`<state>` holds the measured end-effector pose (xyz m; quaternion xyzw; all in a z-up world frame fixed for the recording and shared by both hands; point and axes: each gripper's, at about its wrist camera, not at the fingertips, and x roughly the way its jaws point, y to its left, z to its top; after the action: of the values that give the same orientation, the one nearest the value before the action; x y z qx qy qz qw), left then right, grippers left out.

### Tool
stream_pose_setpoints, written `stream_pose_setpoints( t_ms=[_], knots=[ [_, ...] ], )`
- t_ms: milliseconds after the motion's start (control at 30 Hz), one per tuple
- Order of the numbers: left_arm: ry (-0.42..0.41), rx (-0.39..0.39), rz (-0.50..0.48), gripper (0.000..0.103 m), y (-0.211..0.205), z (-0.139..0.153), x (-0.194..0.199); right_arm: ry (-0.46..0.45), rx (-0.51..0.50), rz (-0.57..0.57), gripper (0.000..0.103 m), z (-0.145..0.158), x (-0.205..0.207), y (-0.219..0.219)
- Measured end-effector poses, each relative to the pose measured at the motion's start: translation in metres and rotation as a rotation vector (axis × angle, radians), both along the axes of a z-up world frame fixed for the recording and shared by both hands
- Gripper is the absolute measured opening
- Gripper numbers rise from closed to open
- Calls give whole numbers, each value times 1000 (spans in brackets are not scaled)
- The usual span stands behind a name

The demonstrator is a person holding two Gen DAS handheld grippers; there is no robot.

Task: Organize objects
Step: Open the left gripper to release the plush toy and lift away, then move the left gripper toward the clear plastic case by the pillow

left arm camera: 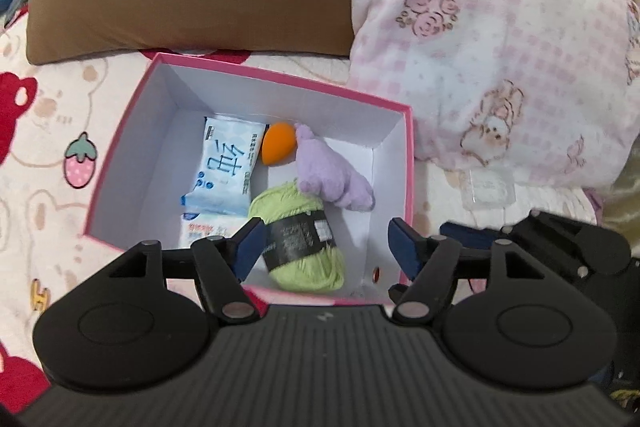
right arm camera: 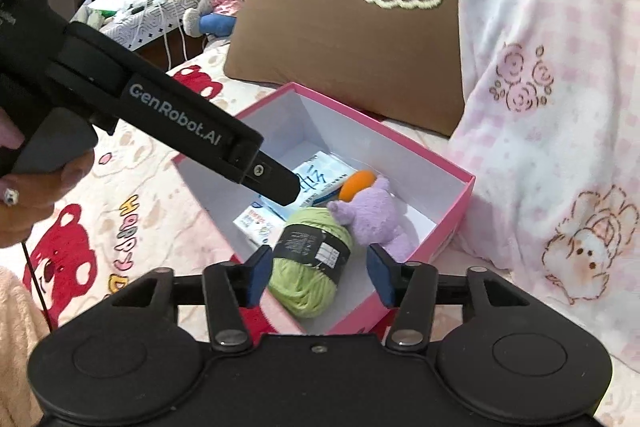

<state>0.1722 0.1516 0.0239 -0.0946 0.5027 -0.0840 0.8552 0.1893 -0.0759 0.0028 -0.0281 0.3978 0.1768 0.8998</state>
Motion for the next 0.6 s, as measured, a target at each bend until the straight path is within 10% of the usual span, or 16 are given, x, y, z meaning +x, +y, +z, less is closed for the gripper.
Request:
stream_pose_setpoints(
  t_ms=[600],
  knots=[
    [-16,6,-57,70,7,53,-85,34,-14,-4,75,37,-59,20]
  ],
)
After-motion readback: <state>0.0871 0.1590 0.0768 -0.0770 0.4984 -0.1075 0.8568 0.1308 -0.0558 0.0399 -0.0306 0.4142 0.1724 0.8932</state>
